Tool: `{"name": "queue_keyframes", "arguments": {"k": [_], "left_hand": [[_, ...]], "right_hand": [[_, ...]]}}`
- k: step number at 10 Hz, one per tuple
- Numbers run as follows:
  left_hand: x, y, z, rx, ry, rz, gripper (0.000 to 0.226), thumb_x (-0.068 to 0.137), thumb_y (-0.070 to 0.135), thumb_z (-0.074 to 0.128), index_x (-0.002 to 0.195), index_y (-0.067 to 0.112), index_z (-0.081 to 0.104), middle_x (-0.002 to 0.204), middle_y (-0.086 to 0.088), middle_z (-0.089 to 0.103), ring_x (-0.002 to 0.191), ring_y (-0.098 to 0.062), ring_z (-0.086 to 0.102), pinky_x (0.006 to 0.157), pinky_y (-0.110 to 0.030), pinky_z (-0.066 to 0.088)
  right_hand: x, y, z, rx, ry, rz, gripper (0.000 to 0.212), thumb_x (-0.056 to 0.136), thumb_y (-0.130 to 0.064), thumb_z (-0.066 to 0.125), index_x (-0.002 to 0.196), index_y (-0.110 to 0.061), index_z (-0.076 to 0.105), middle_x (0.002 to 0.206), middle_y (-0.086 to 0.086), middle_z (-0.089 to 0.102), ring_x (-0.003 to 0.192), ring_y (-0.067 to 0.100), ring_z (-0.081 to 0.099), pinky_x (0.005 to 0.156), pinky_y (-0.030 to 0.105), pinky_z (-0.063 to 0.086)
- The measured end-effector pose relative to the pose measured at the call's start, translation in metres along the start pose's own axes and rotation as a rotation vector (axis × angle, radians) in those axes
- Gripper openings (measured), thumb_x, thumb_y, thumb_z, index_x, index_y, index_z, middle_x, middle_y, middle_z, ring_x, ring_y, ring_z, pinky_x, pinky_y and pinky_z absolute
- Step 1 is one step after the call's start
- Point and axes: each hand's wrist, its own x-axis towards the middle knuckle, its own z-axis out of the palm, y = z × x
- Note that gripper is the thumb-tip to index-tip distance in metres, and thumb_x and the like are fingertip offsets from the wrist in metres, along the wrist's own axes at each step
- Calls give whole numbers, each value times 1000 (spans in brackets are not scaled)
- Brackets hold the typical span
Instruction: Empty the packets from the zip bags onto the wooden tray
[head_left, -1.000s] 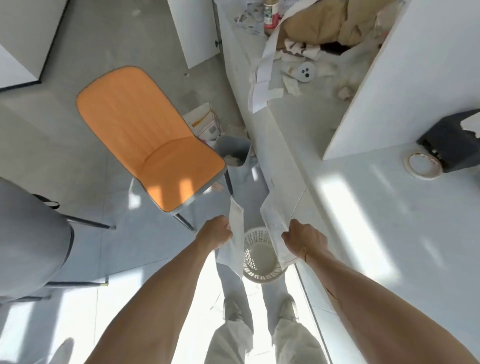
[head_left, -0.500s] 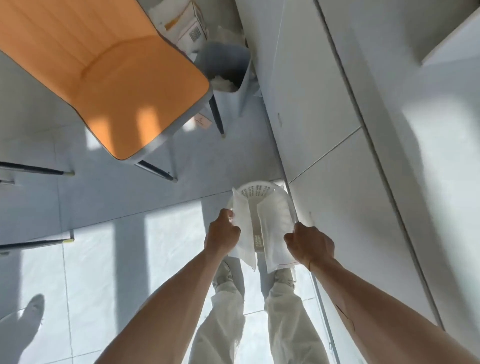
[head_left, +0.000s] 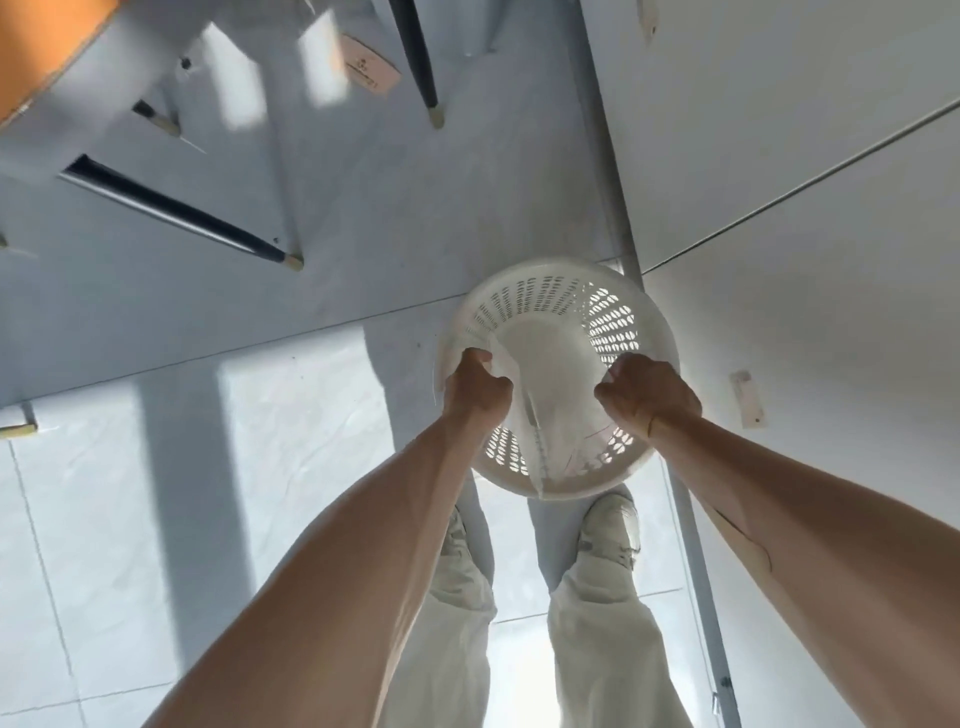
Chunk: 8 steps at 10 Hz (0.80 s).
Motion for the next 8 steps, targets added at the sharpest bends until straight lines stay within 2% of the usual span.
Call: {"name": "queue_keyframes", "arguments": {"k": [1,2,3,4,5,6,7,8], "left_hand": [[31,-3,18,25,-27,-35,55,86,10,53,138,21,41,118,-12,66,100,-28,66,80,-33,53],[44,-7,27,69,-32,-44,55,86,8,51,139,20,40,112,-10,67,98,-28,67,82,-35,55],[53,-12,36,100,-37,-54,57,85,6,48,139,19,38,111,-9,65,97,-29,67,87,-42,56],[53,-12,38,148,-29,-61,59,85,7,46,141,18,34,113,-9,62,99,-30,66,87,-45,56],[44,-6,39,242,-23,-80,63,86,12,49,145,19,29,133,-12,48,108,-34,60,89,-46,54],[34,2,34,267,-35,-96,67,86,14,51,147,20,25,139,-13,42,114,-36,58,92,-48,53],[8,16,16,261,-60,-94,71,85,14,52,149,21,23,139,-14,42,120,-36,53,99,-47,49],[-13,25,1,270,-66,-91,71,85,16,53,149,21,25,141,-13,42,123,-35,51,101,-45,47]], "right_hand": [[34,-3,15,-34,-22,4,29,78,-9,54,102,-13,71,99,10,72,99,32,67,74,29,49],[47,-5,23,-83,-27,-6,21,79,-4,55,93,-9,70,85,11,67,97,33,69,76,29,51],[53,-6,35,-151,-39,-25,12,81,-1,53,78,-10,60,81,11,67,94,33,70,74,32,53],[50,-5,41,-184,-36,-40,13,83,0,52,83,-8,63,93,15,72,95,34,70,70,31,50],[36,-4,40,-214,16,-49,21,89,-7,53,108,-2,62,110,17,69,107,35,66,77,34,49],[20,-5,32,-184,36,-12,26,91,-11,52,116,-3,56,114,15,68,111,35,64,81,35,49],[-15,-14,6,-170,68,-7,26,90,-14,52,114,-10,59,112,8,68,108,30,65,70,32,43],[-42,-20,-17,-205,52,-15,25,89,-16,53,111,-15,64,110,4,69,106,27,66,68,30,42]]}}
